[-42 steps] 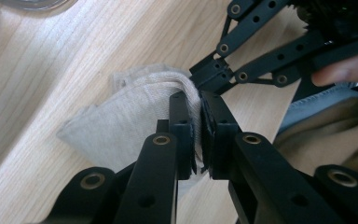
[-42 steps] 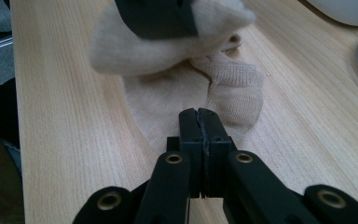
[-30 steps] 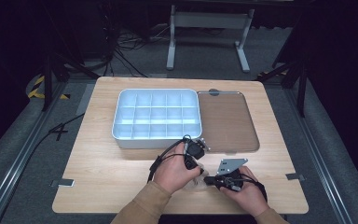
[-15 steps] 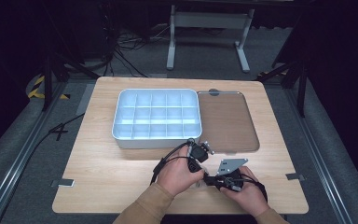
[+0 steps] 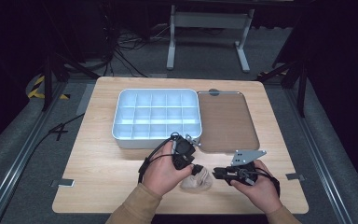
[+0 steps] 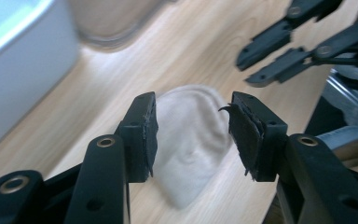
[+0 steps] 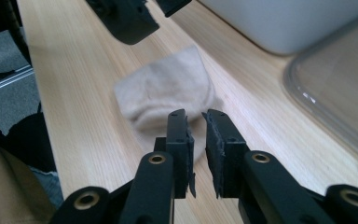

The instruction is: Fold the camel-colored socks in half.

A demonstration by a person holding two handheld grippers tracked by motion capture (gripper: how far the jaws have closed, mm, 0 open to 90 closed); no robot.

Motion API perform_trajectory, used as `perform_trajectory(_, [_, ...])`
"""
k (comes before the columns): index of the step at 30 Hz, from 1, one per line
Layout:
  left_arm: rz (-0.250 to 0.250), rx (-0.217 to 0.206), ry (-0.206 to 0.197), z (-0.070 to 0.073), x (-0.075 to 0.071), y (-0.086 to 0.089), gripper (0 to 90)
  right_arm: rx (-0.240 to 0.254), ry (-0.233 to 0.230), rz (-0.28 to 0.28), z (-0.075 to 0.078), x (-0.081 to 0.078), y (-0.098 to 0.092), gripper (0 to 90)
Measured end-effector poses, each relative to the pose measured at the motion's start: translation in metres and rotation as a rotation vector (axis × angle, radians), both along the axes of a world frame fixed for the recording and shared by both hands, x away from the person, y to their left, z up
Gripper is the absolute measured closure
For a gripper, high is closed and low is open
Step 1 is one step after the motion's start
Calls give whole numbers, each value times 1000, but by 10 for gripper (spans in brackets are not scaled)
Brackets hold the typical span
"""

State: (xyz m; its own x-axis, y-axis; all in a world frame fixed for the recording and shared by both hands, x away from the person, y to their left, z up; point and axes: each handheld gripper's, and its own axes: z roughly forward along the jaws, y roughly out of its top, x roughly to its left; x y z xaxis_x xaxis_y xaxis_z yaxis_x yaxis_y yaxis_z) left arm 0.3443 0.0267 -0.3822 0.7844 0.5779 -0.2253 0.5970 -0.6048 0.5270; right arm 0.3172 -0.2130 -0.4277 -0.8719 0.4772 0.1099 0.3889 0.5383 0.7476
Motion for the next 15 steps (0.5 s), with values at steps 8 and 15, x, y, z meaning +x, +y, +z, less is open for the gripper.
perform_trajectory(8, [53, 42, -40, -1, -5, 25, 532, 5, -19, 63, 8, -1, 27, 848])
perform_trajectory(15, [91, 62, -42, -5, -10, 40, 532, -2, -27, 87, 6, 2, 43, 874])
